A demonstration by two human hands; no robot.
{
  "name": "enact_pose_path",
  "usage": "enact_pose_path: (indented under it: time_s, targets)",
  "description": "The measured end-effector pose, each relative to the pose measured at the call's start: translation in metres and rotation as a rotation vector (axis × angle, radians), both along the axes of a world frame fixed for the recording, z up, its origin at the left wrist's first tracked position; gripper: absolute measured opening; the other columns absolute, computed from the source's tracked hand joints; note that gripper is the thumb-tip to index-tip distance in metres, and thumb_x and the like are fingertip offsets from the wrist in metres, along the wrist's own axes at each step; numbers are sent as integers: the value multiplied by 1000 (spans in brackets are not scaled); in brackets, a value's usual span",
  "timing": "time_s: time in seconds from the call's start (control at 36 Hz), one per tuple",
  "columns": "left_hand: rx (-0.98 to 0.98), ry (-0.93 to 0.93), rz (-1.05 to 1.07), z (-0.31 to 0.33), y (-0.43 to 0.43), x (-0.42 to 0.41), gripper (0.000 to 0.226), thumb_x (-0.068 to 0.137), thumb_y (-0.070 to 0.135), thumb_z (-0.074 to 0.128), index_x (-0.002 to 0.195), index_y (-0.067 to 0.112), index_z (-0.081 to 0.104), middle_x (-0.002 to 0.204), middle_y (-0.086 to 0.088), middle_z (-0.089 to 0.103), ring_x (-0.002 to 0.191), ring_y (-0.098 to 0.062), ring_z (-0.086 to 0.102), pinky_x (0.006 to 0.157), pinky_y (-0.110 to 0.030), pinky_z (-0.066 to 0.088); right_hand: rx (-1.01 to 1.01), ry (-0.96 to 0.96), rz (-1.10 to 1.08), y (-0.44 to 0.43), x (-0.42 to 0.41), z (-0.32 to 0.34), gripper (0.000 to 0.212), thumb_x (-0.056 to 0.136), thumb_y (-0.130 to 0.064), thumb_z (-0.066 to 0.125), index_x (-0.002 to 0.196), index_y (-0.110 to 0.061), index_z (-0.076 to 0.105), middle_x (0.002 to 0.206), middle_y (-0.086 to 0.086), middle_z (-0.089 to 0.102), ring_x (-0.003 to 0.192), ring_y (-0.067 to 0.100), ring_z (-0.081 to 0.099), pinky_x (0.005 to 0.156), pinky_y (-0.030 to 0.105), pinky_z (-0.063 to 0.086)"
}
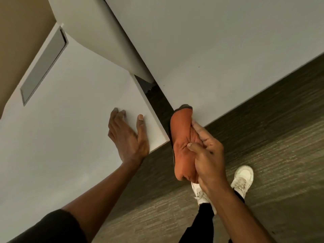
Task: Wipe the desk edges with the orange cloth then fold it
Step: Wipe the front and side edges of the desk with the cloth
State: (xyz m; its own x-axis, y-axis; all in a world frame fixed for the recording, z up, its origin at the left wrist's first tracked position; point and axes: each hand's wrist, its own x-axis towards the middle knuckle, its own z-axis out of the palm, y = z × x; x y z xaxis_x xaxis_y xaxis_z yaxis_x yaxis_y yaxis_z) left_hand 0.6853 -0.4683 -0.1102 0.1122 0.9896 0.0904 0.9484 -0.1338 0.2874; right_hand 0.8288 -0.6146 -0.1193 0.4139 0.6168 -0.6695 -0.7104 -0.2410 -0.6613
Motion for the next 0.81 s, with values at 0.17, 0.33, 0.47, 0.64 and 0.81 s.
enact_pose_path:
  time_s: [0.17, 0.33, 0.47, 0.64, 0.81]
  targets:
    - [22, 14, -19, -1, 2, -1, 66, 106, 63, 47, 153, 16, 41, 168, -8, 38, 157, -28, 35, 130, -54, 27, 265, -181, 234, 4, 4, 0, 70, 94, 16, 52, 144, -32, 62, 153, -13, 58, 142, 6, 54, 118, 41, 48]
    - [18, 40, -17, -2, 0, -3, 68, 108, 61, 42, 156, 13, 42, 171, -9, 36, 161, -26, 30, 132, -51, 22, 400, -875, 687, 47, 8, 0, 75, 94, 16, 56, 159, -16, 37, 172, 2, 27, 160, 20, 24, 127, 47, 35]
    - [14, 44, -9, 2, 1, -1, 56, 111, 45, 41, 154, 10, 45, 172, -10, 36, 162, -28, 30, 131, -54, 23, 363, -1141, 853, 83, 13, 5, 79, 94, 9, 57, 164, -13, 28, 175, 10, 20, 162, 27, 19, 129, 50, 29]
    - [14, 49, -14, -1, 2, -2, 55, 110, 44, 40, 153, 11, 45, 171, -9, 36, 162, -27, 30, 130, -55, 26, 222, -1318, 783, 8, -22, 12, 79, 87, -8, 47, 164, -10, 28, 174, 14, 20, 163, 29, 13, 129, 53, 26]
    - [9, 58, -5, -3, 2, -3, 55, 110, 45, 41, 156, 14, 42, 173, -7, 33, 162, -26, 28, 131, -54, 25, 235, -1281, 770, 31, -22, 14, 78, 87, -9, 52, 162, -18, 30, 172, 11, 27, 161, 30, 23, 128, 53, 31]
